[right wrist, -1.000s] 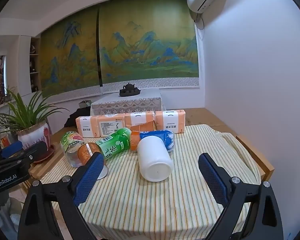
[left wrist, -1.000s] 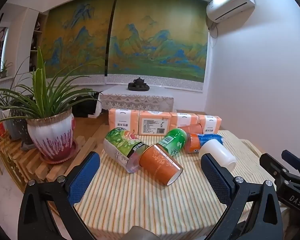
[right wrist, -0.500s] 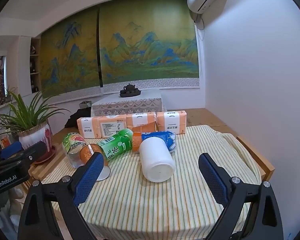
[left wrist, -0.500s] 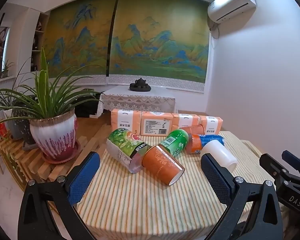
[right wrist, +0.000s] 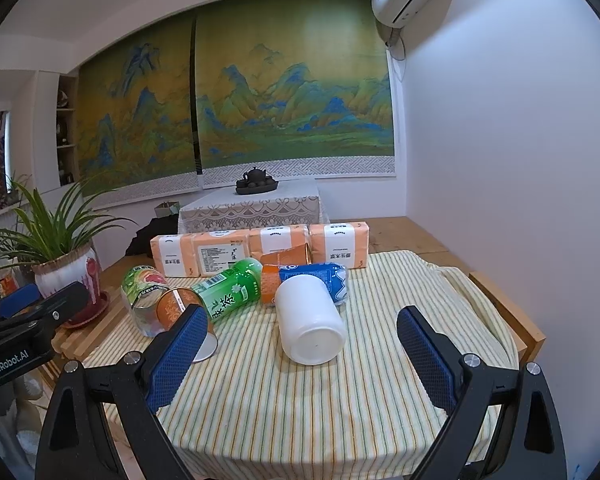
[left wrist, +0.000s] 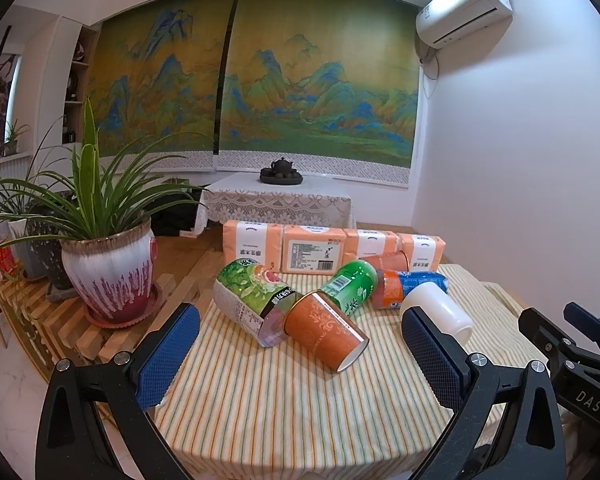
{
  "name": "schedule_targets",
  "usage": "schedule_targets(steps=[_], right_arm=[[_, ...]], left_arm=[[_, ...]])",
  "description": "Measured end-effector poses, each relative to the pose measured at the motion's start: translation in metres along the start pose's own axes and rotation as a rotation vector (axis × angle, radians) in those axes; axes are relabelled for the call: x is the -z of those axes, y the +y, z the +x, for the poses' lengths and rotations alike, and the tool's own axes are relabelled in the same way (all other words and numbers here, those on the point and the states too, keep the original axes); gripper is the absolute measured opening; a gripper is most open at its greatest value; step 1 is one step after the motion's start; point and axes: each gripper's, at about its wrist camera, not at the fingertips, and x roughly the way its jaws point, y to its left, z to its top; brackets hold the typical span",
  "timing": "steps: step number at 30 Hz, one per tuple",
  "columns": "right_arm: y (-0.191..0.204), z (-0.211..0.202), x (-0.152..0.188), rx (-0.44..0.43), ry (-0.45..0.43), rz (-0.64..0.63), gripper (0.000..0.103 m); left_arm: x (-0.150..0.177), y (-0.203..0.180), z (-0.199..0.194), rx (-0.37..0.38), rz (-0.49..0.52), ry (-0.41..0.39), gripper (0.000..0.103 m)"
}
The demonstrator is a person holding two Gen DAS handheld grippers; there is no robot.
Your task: Flip cup upside down
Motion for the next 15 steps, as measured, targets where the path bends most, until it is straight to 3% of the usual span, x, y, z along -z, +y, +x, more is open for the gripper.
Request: schedule_targets(steps=[15], right_arm=[[-0.0027,-0.0008,0.0009,0.003,0.006,0.011,0.094]], left_arm=[[-0.0022,-0.0006,0.0006,0.001,0.004,0.002,0.102]])
